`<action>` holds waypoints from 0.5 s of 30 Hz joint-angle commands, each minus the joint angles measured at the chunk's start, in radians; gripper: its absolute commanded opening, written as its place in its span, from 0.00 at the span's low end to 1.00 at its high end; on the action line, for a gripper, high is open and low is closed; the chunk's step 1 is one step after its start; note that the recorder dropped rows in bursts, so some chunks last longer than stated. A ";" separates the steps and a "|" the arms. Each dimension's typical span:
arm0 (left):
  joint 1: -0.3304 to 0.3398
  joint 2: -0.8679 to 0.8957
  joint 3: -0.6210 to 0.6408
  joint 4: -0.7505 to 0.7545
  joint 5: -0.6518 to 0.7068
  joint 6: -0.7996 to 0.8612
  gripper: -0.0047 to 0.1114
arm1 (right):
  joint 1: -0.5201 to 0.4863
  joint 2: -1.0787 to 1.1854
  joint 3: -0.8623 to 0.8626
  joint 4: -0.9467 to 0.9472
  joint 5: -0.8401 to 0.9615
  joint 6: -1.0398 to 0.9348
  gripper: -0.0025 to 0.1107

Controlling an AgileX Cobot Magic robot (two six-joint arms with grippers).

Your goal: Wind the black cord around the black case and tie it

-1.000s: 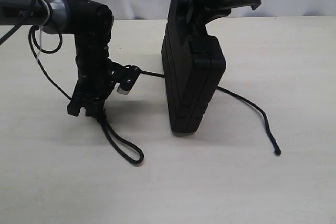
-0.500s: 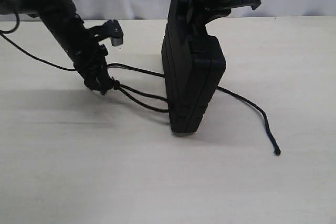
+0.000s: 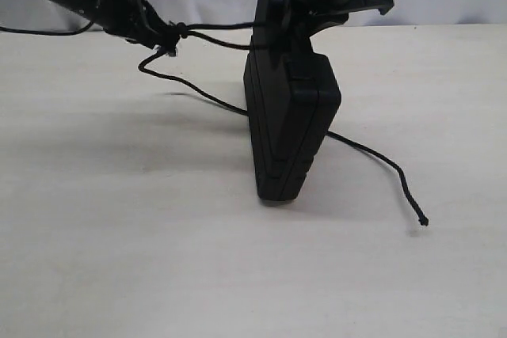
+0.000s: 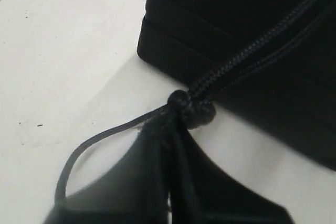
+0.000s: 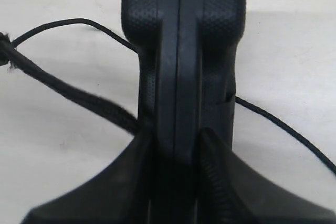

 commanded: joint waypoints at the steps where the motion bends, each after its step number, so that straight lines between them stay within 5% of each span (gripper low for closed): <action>1: -0.011 -0.029 0.004 -0.035 -0.003 0.009 0.04 | -0.001 -0.010 -0.004 0.009 0.003 -0.009 0.06; 10: -0.127 -0.029 0.004 0.240 -0.030 -0.040 0.04 | -0.001 -0.010 -0.004 0.009 0.003 -0.009 0.06; 15: -0.094 -0.029 0.004 0.334 0.004 -0.176 0.04 | -0.001 -0.010 -0.004 0.009 0.003 -0.009 0.06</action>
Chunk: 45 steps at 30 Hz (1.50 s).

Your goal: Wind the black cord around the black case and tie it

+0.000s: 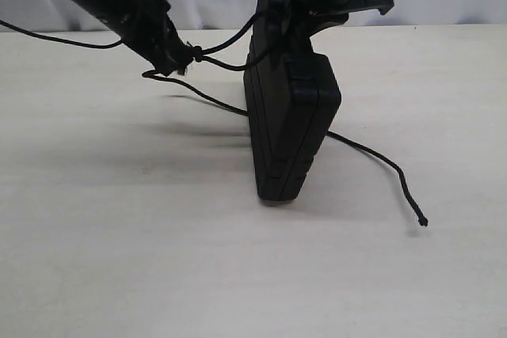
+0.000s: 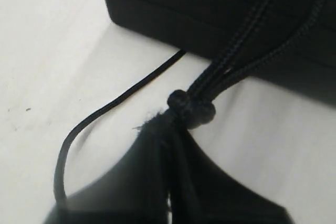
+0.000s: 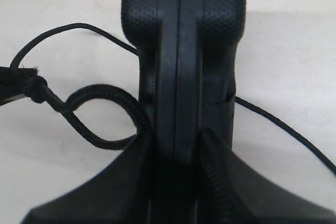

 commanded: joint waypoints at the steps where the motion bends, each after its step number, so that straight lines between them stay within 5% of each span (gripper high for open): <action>1: 0.033 -0.007 0.004 0.027 0.053 -0.059 0.04 | -0.001 -0.010 -0.004 0.009 0.003 -0.009 0.06; 6: 0.038 -0.007 0.004 0.027 0.150 -0.031 0.04 | -0.001 -0.010 -0.004 0.009 0.003 -0.009 0.06; 13: 0.038 -0.007 0.002 -0.173 0.276 0.084 0.04 | -0.001 -0.010 -0.004 0.009 0.003 -0.009 0.06; 21: 0.038 -0.007 -0.047 -0.179 0.280 -0.052 0.04 | -0.001 -0.010 -0.004 0.009 0.001 -0.009 0.06; 34: 0.038 -0.007 -0.049 -0.088 0.039 -0.166 0.04 | -0.001 -0.010 -0.004 0.009 0.001 -0.009 0.06; 45: 0.038 -0.006 -0.098 -0.015 0.139 -0.397 0.04 | -0.001 -0.010 -0.004 0.009 0.001 -0.009 0.06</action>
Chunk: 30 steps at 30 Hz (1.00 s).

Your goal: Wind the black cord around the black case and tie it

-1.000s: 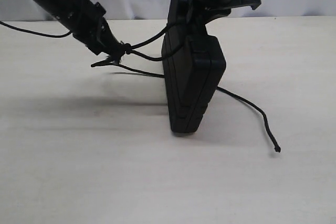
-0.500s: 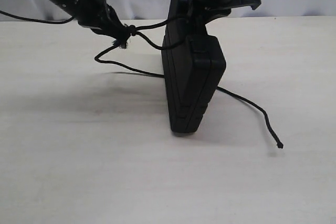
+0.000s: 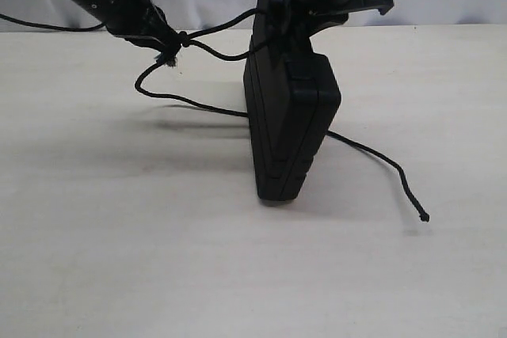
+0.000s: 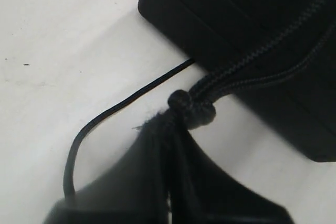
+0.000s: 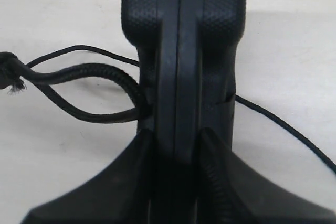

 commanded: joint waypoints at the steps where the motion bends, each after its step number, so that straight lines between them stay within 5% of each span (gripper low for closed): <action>1: -0.001 -0.006 -0.078 -0.004 0.119 -0.088 0.04 | -0.001 -0.010 -0.004 0.009 0.001 -0.009 0.06; 12: -0.001 0.012 -0.196 0.234 0.262 -0.274 0.04 | -0.001 -0.010 -0.004 0.009 0.001 -0.009 0.06; 30: -0.018 0.034 -0.196 0.106 0.291 -0.215 0.04 | -0.001 -0.010 -0.004 0.009 0.001 -0.009 0.06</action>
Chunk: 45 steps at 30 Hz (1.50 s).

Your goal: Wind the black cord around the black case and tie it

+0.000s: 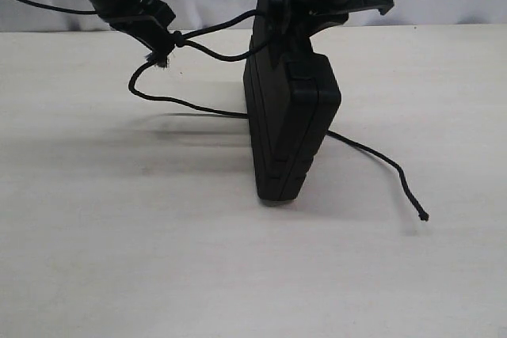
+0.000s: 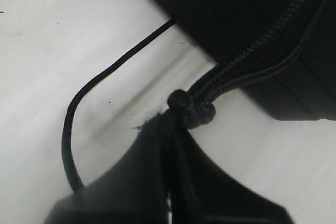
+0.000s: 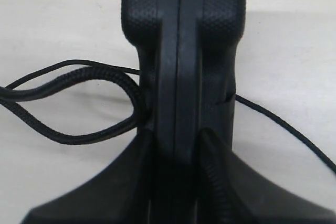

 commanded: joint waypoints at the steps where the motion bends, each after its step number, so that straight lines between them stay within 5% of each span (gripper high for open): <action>1: -0.006 -0.002 -0.008 -0.036 0.000 0.002 0.04 | -0.001 -0.010 -0.004 0.009 0.001 -0.009 0.06; 13: -0.090 -0.002 -0.008 0.121 -0.046 -0.075 0.04 | -0.001 -0.010 -0.004 0.009 0.001 -0.009 0.06; 18: -0.103 -0.013 -0.008 0.216 -0.098 0.030 0.04 | -0.001 -0.010 -0.004 0.009 0.001 -0.009 0.06; 23: -0.103 -0.013 0.055 0.314 0.000 0.396 0.04 | -0.001 -0.010 -0.004 0.009 0.001 -0.009 0.06; 31: -0.103 -0.013 0.262 0.303 -0.048 0.527 0.04 | -0.001 -0.010 -0.004 0.009 0.001 -0.009 0.06; 33: -0.103 -0.013 0.304 0.300 -0.091 0.527 0.08 | -0.001 -0.010 -0.004 0.009 0.001 -0.009 0.06; 40: -0.103 -0.013 0.371 0.306 -0.108 0.623 0.49 | -0.001 -0.010 -0.004 0.009 0.001 -0.009 0.06; 45: -0.111 -0.013 0.371 0.281 -0.092 0.665 0.53 | -0.001 -0.010 -0.004 0.009 0.001 -0.009 0.06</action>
